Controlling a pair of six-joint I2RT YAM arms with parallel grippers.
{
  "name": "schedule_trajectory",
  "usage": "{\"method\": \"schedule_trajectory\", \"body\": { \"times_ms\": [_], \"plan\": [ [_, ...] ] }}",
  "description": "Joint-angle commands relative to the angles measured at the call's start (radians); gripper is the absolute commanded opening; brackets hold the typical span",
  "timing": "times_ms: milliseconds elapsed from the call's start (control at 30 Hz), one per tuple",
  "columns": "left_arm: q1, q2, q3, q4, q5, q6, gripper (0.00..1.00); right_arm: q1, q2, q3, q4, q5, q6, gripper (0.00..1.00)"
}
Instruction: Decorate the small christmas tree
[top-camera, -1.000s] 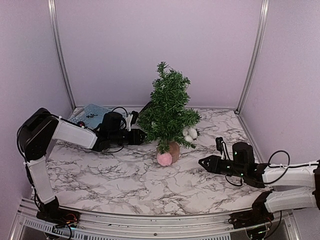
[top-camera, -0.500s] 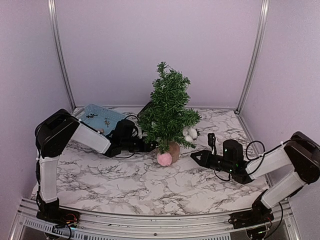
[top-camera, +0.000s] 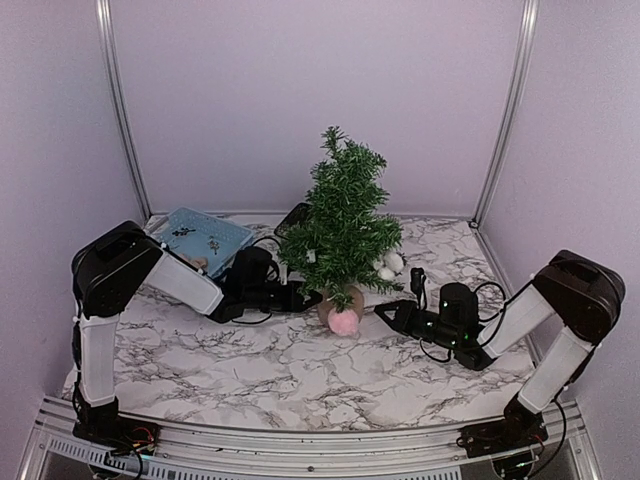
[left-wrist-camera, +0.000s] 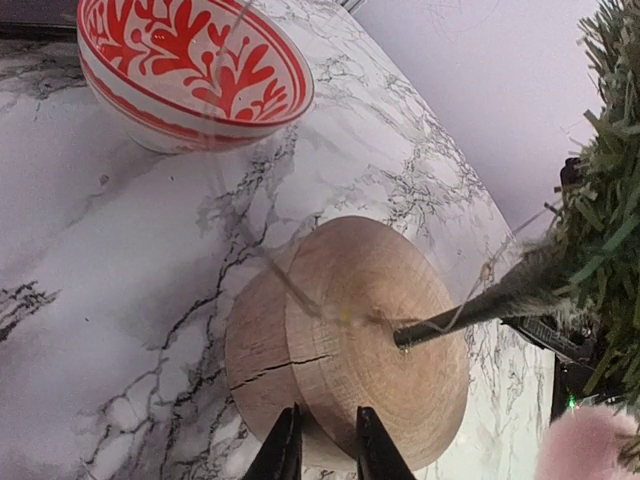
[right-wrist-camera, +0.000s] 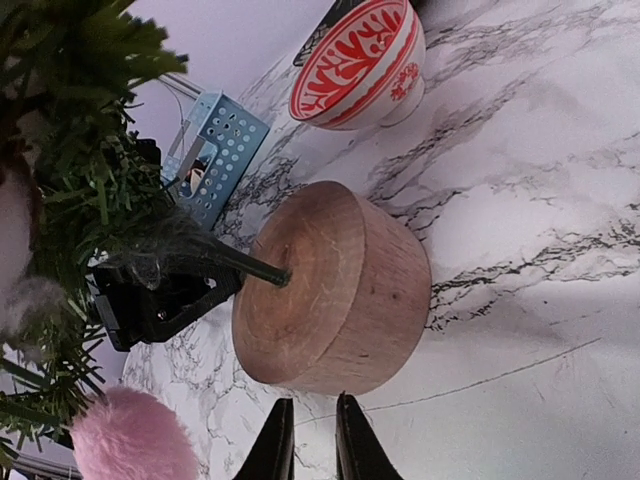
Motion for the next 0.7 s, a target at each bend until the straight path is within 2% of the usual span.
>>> {"method": "schedule_trajectory", "body": {
  "times_ms": [0,300,500,667],
  "plan": [
    [-0.036,-0.036,-0.044,0.066,0.029,-0.029,0.18,-0.006,0.016,0.012,0.062,0.002,0.014,0.15],
    [-0.076,-0.059,-0.116,0.2,0.025,-0.105,0.18,-0.018,0.023,-0.024,0.087,0.032,0.024,0.15],
    [-0.017,-0.1,-0.184,0.257,-0.059,-0.155,0.18,-0.018,0.054,-0.037,0.133,0.017,0.047,0.15],
    [0.017,-0.063,-0.143,0.262,-0.06,-0.145,0.2,-0.018,0.093,-0.056,0.201,0.002,0.077,0.14]
  ]
}}
